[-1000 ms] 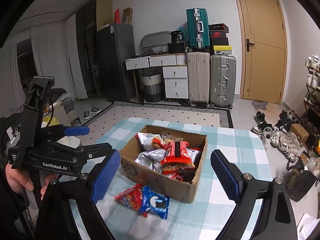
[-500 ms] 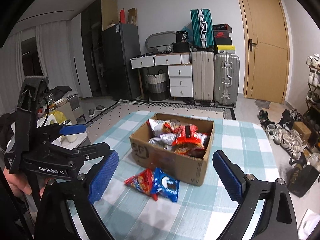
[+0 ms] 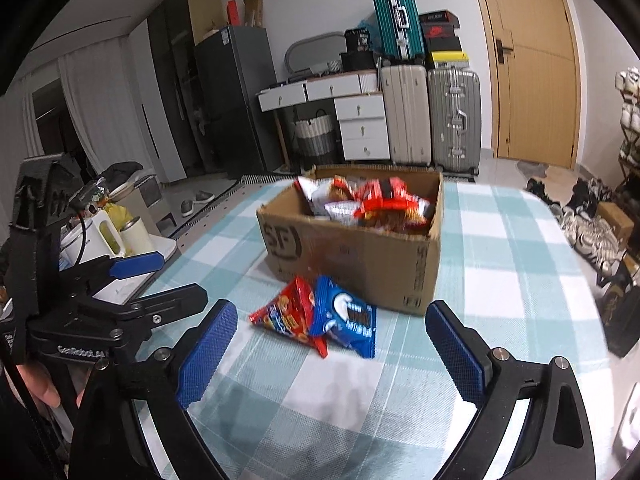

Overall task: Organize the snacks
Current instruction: 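Withdraw both tools from the box toward the red bag and Oreo packet, then lower the right tool onto the blue Oreo packet and close it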

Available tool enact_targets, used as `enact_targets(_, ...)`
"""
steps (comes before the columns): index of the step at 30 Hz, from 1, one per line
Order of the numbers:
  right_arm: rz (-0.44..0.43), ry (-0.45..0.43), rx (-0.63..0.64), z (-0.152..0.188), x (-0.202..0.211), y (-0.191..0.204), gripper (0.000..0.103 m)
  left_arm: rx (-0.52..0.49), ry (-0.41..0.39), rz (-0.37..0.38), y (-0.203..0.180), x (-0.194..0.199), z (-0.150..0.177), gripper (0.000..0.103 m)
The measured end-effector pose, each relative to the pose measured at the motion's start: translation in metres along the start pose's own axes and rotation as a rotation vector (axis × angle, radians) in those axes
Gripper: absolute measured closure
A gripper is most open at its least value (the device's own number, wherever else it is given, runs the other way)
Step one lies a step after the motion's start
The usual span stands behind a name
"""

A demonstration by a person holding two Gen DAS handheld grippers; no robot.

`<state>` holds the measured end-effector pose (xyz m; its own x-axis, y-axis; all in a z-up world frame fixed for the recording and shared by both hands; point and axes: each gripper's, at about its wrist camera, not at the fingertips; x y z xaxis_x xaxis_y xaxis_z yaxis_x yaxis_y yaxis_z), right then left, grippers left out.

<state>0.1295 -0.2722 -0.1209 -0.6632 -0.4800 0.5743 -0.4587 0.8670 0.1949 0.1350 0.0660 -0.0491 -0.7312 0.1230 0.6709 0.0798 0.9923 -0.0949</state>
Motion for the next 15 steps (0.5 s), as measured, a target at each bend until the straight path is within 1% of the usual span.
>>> enact_targets(8,-0.012,0.084,-0.065,0.009,-0.051,-0.020,0.006,0.057,0.060,0.013,0.020,-0.028,0.021,0.001)
enact_targets(15,-0.021,0.142,-0.102,0.010,-0.091,-0.033,0.006,0.082,0.087,0.014,0.035,-0.047,0.025,0.001)
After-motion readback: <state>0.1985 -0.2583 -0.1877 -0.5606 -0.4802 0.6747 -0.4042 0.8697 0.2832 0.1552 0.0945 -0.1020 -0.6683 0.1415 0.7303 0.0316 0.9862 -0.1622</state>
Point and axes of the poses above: each gripper's, at about its wrist camera, not at the fingertips, and x roughly against the way its jaws point, y to its left, z to its underside, and after that the axes turned 1 degree about -x, right-handed
